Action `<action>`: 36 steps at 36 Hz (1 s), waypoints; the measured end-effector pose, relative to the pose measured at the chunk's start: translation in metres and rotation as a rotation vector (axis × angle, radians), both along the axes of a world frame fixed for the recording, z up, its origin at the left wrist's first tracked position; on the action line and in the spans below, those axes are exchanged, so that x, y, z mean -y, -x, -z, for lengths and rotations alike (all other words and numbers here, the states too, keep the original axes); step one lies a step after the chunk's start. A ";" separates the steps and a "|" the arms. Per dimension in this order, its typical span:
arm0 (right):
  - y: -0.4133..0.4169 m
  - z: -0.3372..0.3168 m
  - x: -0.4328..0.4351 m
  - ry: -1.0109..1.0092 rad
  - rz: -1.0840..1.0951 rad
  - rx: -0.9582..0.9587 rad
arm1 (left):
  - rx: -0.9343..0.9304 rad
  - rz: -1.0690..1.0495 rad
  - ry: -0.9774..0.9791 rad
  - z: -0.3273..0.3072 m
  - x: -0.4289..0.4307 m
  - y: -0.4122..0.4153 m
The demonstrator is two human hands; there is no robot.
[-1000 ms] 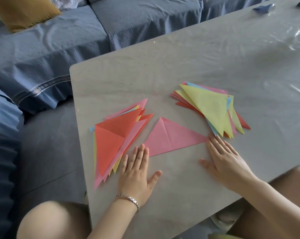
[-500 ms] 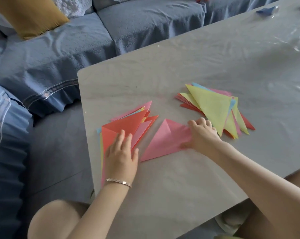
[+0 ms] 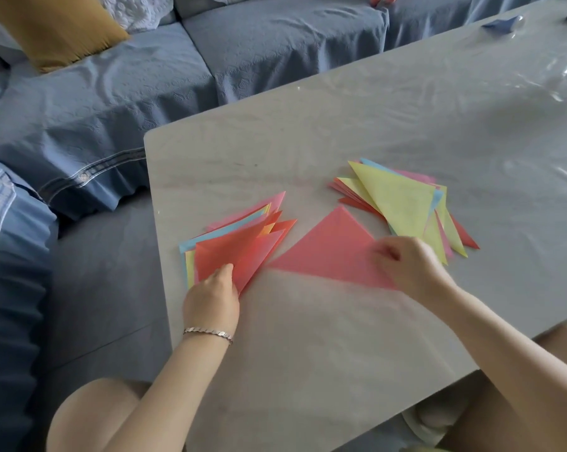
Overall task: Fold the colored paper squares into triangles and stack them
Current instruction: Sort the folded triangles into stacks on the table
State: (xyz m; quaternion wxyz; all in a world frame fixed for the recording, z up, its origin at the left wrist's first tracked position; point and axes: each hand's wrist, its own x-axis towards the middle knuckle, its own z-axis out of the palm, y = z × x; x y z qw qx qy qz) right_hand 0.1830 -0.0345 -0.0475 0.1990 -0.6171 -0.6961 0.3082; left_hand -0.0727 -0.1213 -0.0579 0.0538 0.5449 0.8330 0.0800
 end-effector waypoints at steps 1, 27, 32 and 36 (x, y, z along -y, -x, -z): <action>-0.004 -0.004 -0.002 -0.058 0.063 -0.069 | -0.009 0.000 0.004 0.000 0.001 0.000; 0.014 0.044 0.047 -0.391 -0.526 0.408 | -0.097 0.649 -0.072 0.036 -0.017 -0.071; 0.019 0.056 0.051 -0.327 -0.568 0.566 | -0.081 0.590 -0.044 0.044 -0.001 -0.071; 0.019 0.054 0.051 -0.371 -0.567 0.590 | -0.113 0.597 0.064 0.041 0.007 -0.075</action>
